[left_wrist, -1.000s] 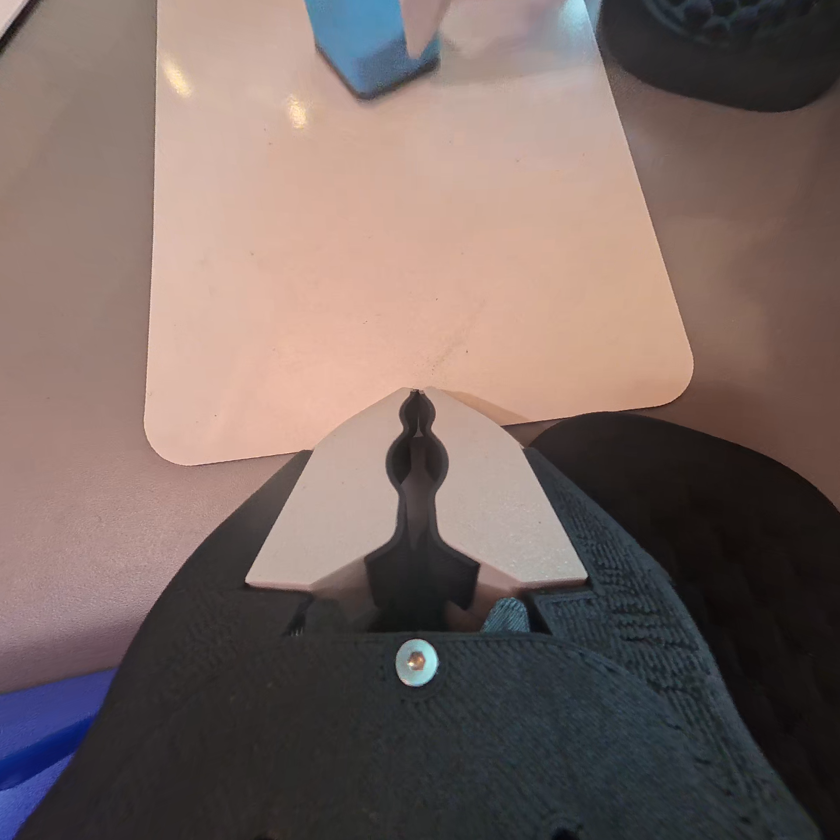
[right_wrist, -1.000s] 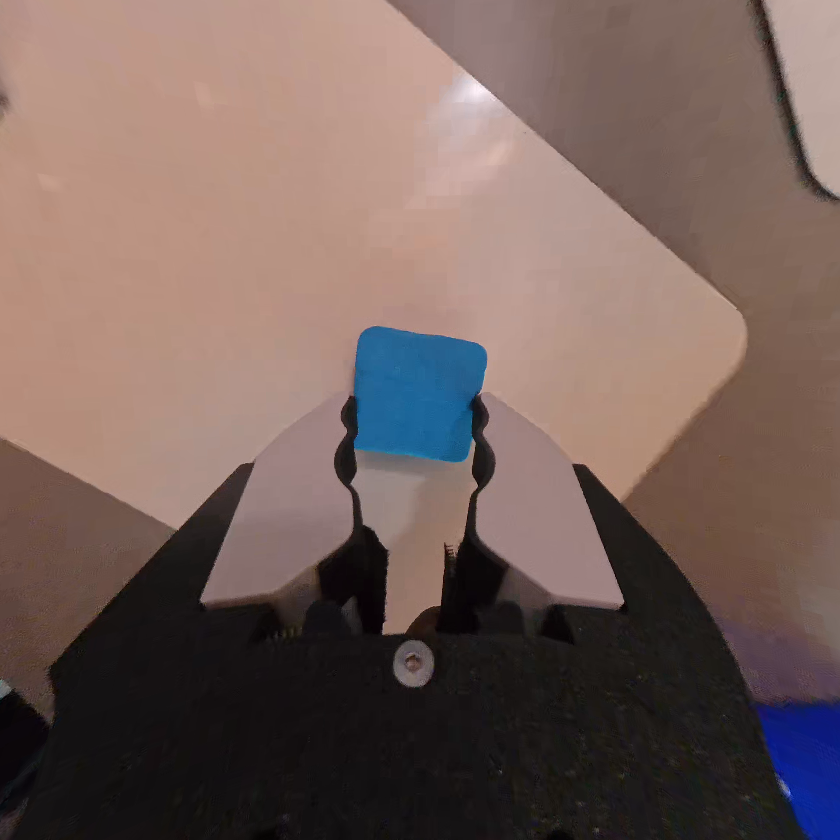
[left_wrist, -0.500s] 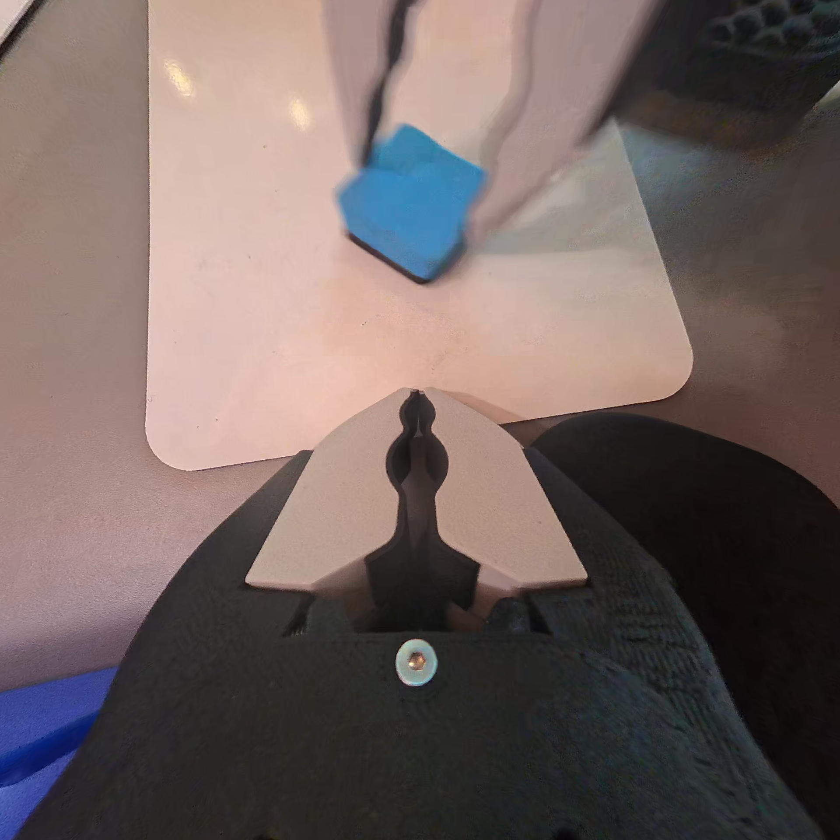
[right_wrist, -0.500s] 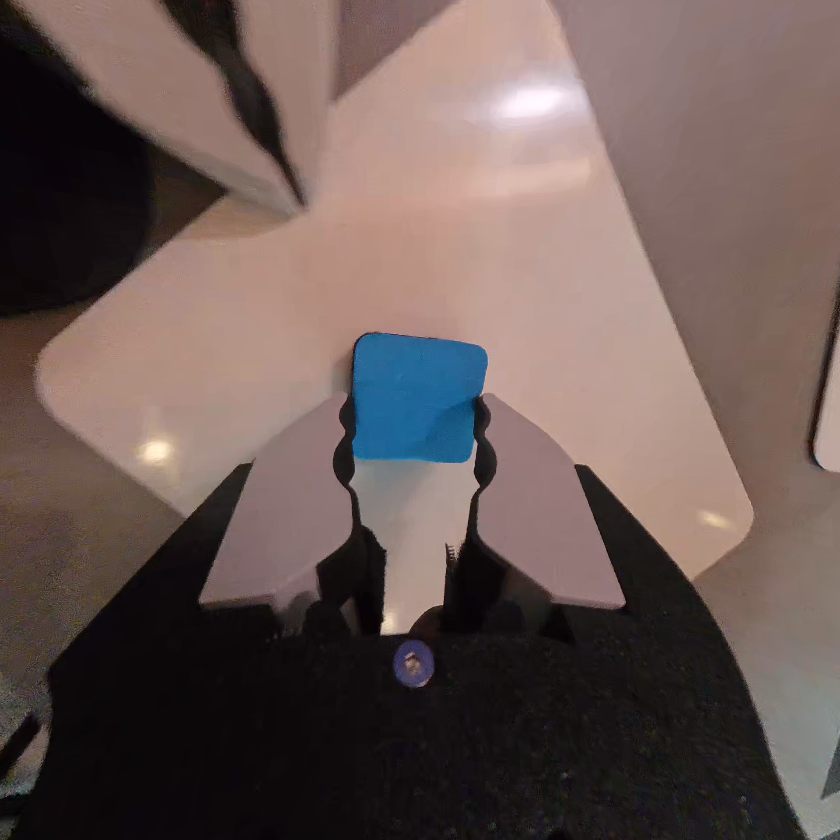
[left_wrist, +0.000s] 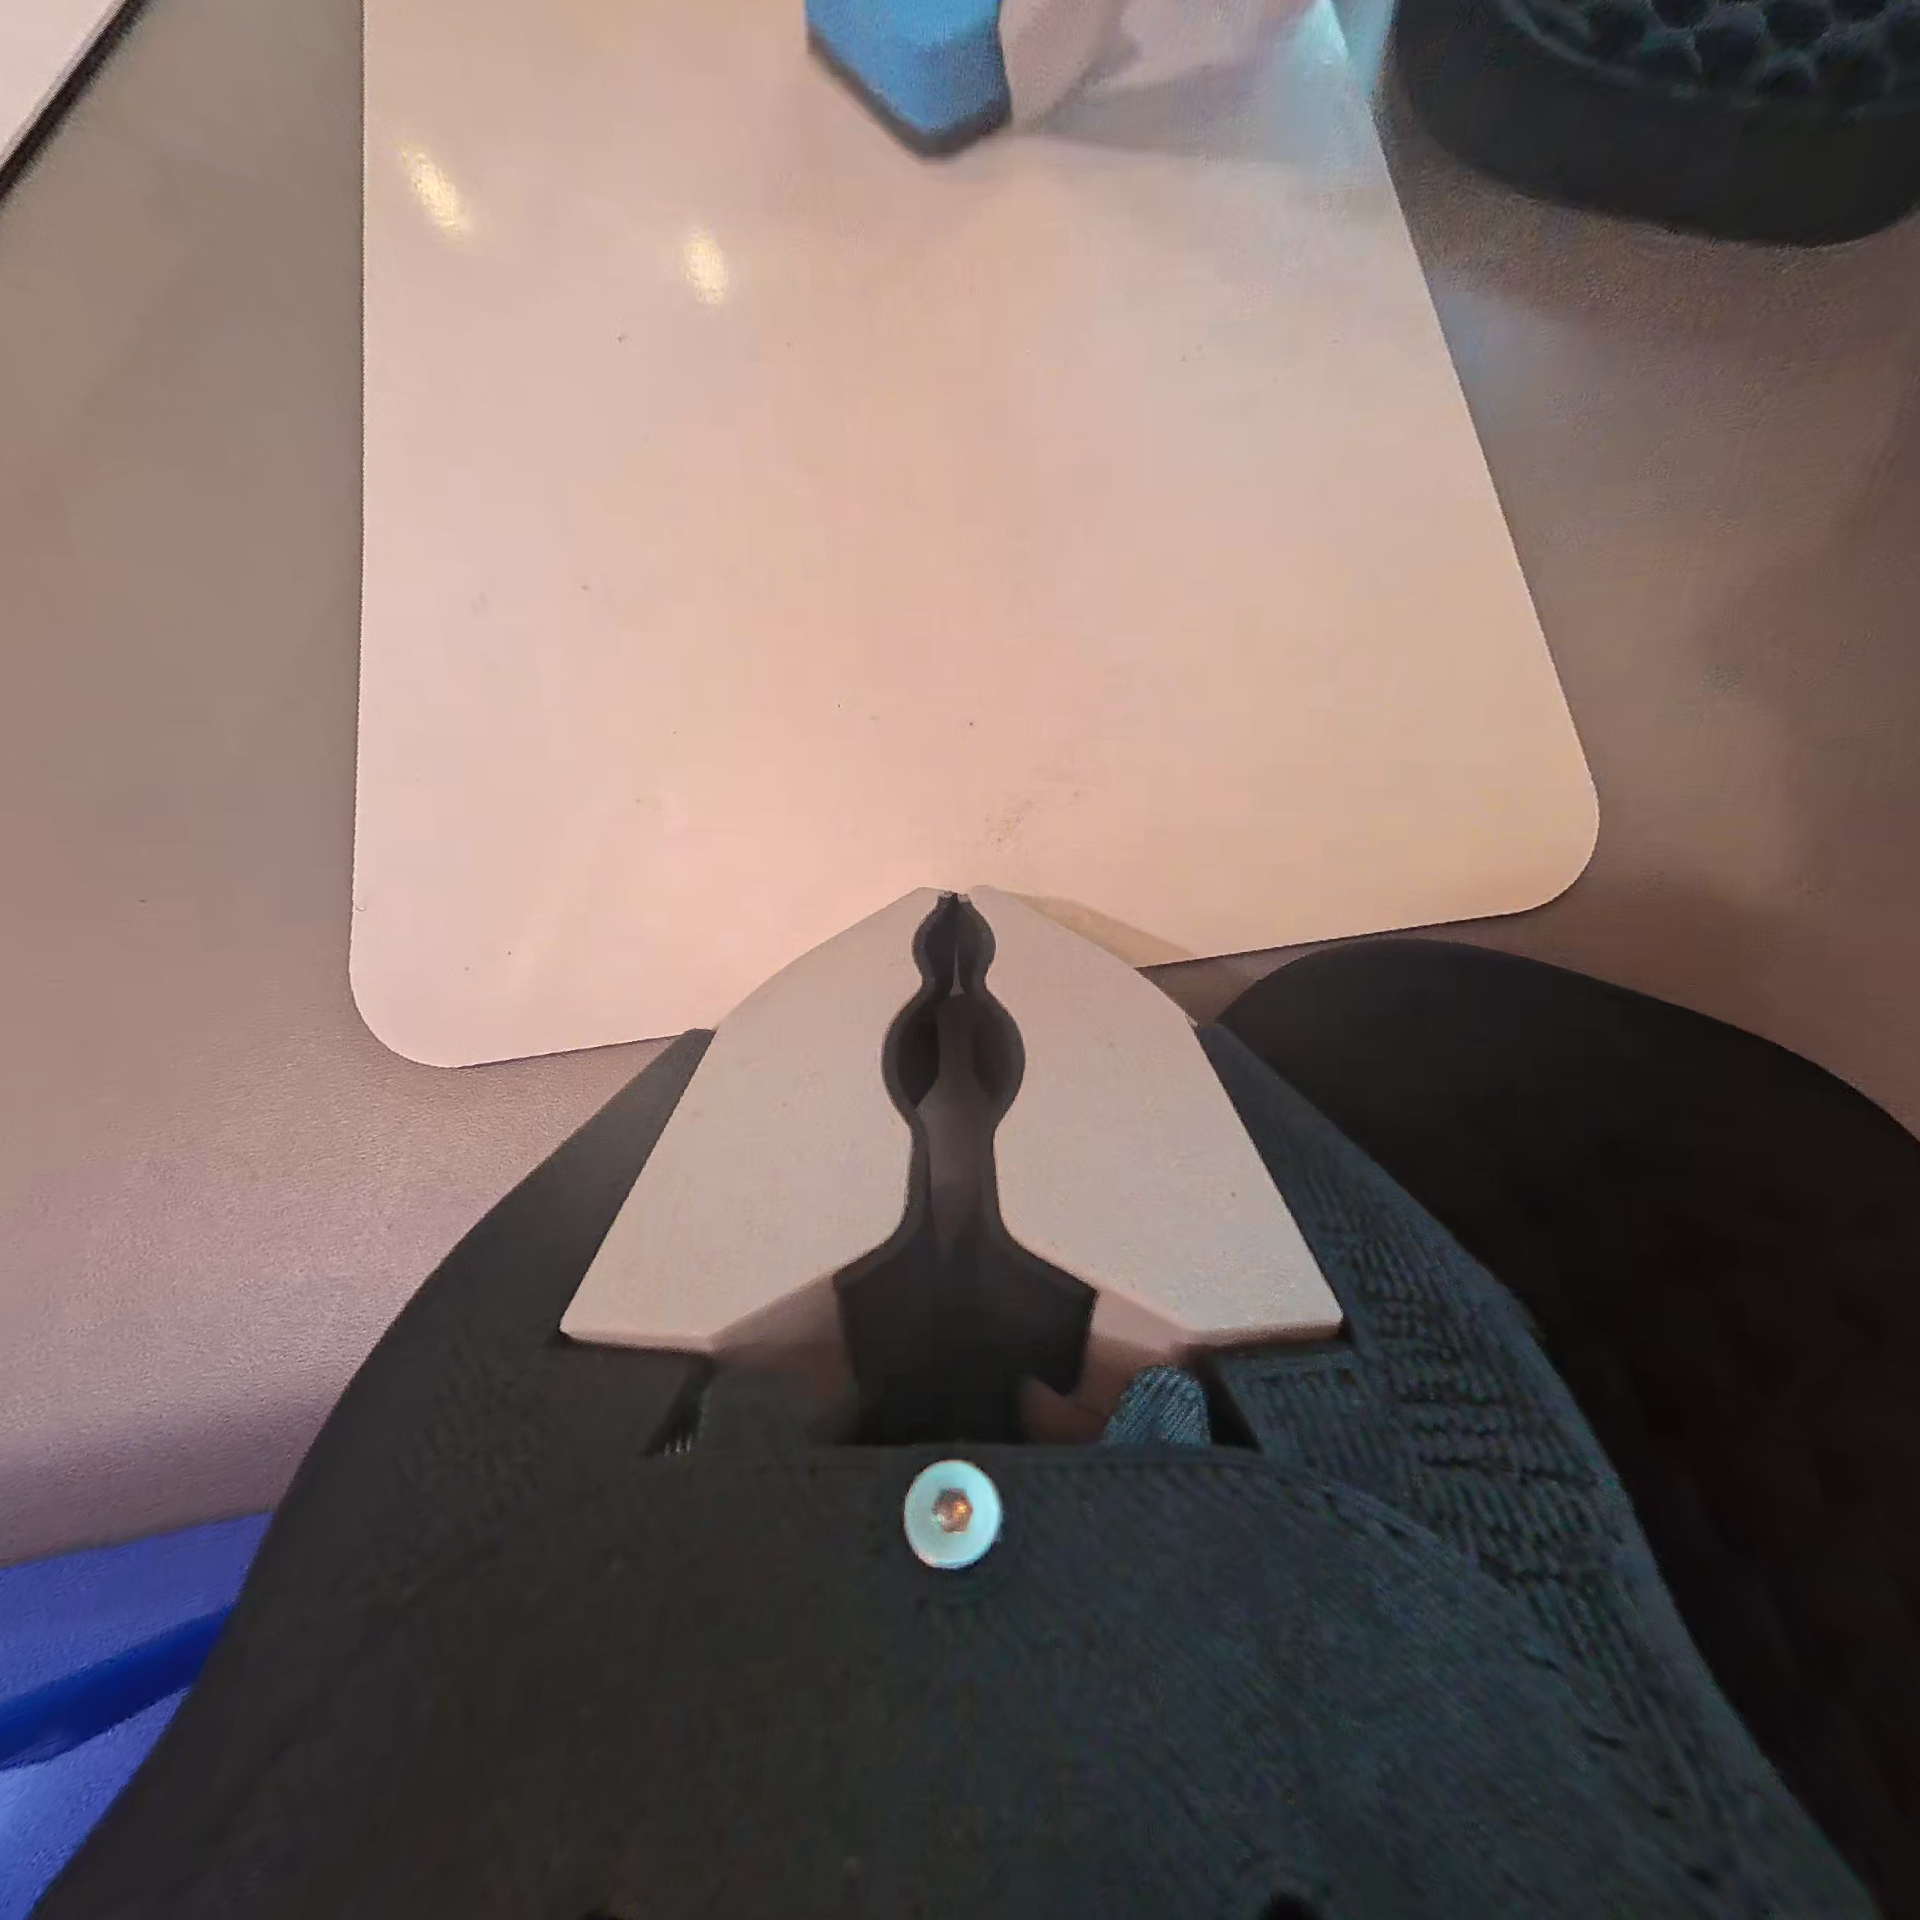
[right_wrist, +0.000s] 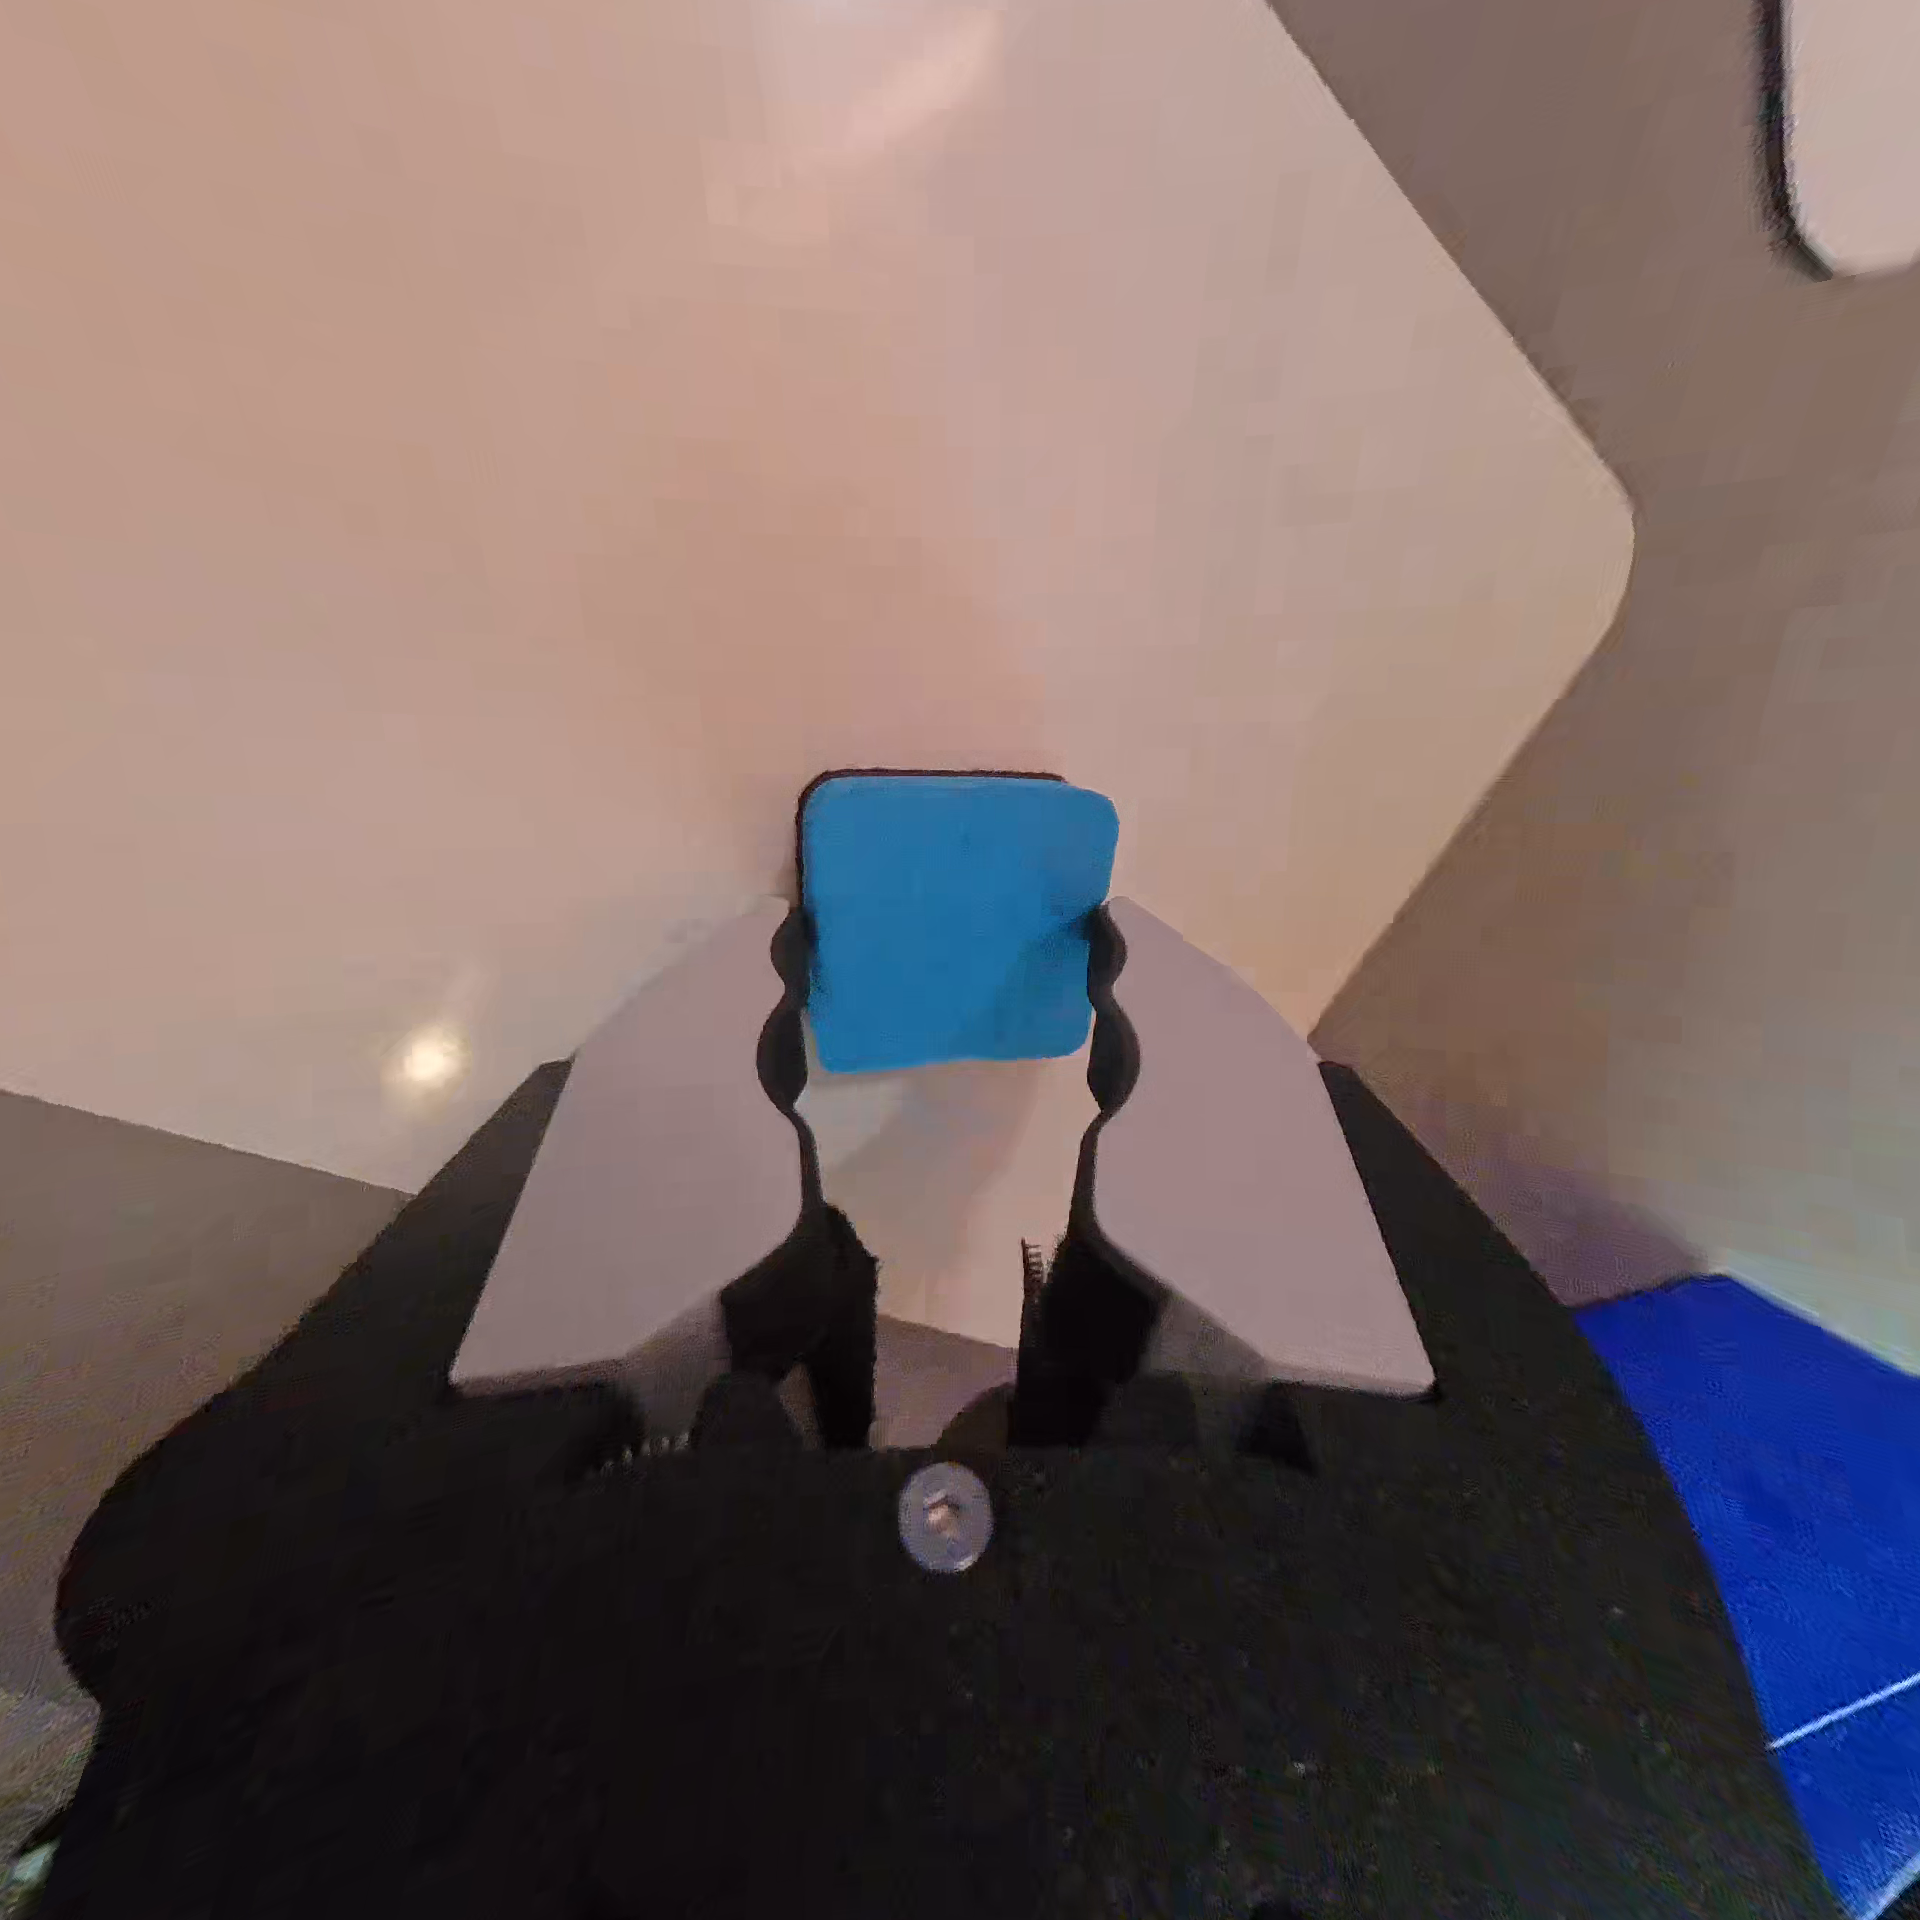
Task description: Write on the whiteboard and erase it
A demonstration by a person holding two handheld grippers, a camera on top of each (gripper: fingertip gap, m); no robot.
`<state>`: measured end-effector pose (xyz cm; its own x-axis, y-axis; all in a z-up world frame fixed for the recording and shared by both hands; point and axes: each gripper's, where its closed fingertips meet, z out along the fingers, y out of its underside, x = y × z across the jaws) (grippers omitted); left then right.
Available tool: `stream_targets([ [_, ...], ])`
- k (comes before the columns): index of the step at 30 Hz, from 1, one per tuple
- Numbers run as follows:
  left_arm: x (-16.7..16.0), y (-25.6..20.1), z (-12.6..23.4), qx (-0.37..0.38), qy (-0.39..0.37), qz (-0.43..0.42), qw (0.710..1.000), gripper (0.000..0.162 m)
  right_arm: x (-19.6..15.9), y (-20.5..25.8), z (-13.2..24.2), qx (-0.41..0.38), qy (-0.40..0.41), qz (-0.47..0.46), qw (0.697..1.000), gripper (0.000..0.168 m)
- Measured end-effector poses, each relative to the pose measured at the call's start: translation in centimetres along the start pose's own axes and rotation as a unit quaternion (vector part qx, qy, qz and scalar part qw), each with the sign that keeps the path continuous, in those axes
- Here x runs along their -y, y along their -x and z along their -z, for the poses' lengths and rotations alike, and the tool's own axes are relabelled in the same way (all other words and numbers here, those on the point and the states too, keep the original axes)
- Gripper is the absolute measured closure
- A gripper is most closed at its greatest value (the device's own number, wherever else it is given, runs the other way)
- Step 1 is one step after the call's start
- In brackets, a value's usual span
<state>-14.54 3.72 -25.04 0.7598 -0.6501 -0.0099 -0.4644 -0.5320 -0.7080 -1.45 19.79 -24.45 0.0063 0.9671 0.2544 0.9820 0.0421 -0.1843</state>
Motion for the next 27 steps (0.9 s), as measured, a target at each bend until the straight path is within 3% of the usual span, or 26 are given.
stream_targets([
  [3, 0.0, 0.0, 0.0, -0.002, 0.000, 0.004, 1.000, 0.162, -0.2, 2.4, 0.7, 0.003, -0.033, 0.004, 0.999, 0.116],
  [8, 0.0, 0.0, 0.0, 0.000, 0.000, 0.003, 1.000, 0.161, 3.1, 12.9, 3.1, 0.084, -0.132, 0.120, 0.980, 0.116],
  [10, 0.0, 0.0, 0.0, 0.001, 0.000, 0.001, 1.000, 0.161, 2.5, 12.4, 3.2, 0.086, -0.135, 0.102, 0.982, 0.116],
  [13, 0.0, 0.0, 0.0, 0.005, 0.000, -0.005, 1.000, 0.161, -0.2, 6.4, 1.9, 0.010, -0.103, 0.006, 0.995, 0.116],
  [16, 0.0, 0.0, 0.1, 0.010, 0.001, -0.012, 1.000, 0.161, -1.4, 4.8, 1.8, 0.026, -0.106, -0.066, 0.992, 0.116],
  [19, 0.0, 0.1, 0.1, 0.009, 0.000, -0.008, 1.000, 0.162, -0.3, 7.4, 2.2, 0.032, -0.119, -0.022, 0.992, 0.116],
  [23, 0.0, 0.1, 0.1, 0.011, 0.001, -0.011, 1.000, 0.161, 2.9, 15.0, 4.4, 0.184, -0.220, 0.040, 0.957, 0.116],
  [27, 0.1, 0.1, 0.1, 0.018, -0.001, -0.021, 1.000, 0.161, 3.7, 13.7, 7.0, 0.206, -0.353, -0.053, 0.911, 0.116],
])
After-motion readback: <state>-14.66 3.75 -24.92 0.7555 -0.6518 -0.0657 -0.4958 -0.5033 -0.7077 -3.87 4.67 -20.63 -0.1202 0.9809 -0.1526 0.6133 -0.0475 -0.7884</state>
